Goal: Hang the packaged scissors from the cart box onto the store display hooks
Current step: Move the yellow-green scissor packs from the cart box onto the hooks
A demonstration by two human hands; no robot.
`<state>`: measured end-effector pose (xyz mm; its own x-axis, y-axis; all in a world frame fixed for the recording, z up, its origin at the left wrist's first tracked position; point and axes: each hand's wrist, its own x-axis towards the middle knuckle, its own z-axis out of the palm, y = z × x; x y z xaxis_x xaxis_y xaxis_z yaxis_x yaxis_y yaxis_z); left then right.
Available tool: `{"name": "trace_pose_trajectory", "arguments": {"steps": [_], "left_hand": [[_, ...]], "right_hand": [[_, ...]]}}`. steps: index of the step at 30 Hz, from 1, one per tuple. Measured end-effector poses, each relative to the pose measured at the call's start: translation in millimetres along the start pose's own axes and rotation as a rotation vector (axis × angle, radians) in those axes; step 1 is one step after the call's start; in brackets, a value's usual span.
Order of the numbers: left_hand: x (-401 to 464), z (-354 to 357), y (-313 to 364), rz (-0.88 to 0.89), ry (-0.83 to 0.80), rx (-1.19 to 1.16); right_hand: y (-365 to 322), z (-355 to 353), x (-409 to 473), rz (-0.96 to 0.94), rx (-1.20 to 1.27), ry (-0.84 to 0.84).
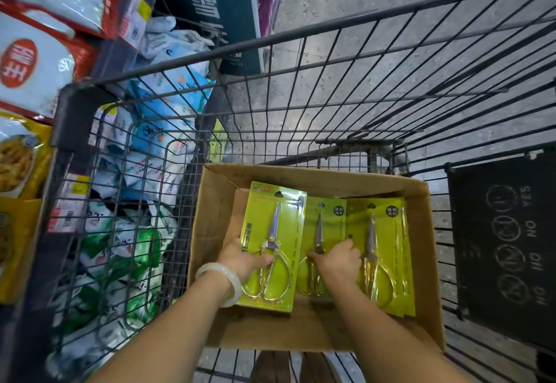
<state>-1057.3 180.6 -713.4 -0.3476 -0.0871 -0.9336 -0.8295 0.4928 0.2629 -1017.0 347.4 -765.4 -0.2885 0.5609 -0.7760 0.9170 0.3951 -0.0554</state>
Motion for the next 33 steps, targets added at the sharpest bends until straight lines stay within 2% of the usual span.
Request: {"name": "trace_pose_trajectory", "arguments": {"steps": [3,10,15,18,21,26,33], "left_hand": [[1.5,-0.3,-4.3,-0.013,0.029,-0.005],[-5.7,-0.1,-8.7,-0.043,0.051,0.023],[-7.3,-0.3,-8.0,-0.042,0.058,-0.016],[-11.5,-0.6,-5.3,-0.032,0.076,-0.022],[-18.1,-1.8,-3.2,-0.031,0.063,-0.023],[-39.7,-3.6,6.3,0.029,0.051,-0.050],[-95.3,-17.9,28.0,0.185,0.103,-0.111]], "right_hand": [[-0.8,0.7,3.4,-0.002,-0.068,0.043],[-1.5,5.7,4.5,0.041,-0.118,0.005],[4.7,8.3,3.3,0.050,0.243,-0.178],[13.5,2.7,5.9,-0.057,0.227,-0.233],[19.5,-14.2,0.7,-0.068,0.268,-0.276],[26.0,-55.0,-16.9,-0.166,0.302,-0.258],[7.3,-117.3,-66.7,-0.333,0.558,-0.279]]}}
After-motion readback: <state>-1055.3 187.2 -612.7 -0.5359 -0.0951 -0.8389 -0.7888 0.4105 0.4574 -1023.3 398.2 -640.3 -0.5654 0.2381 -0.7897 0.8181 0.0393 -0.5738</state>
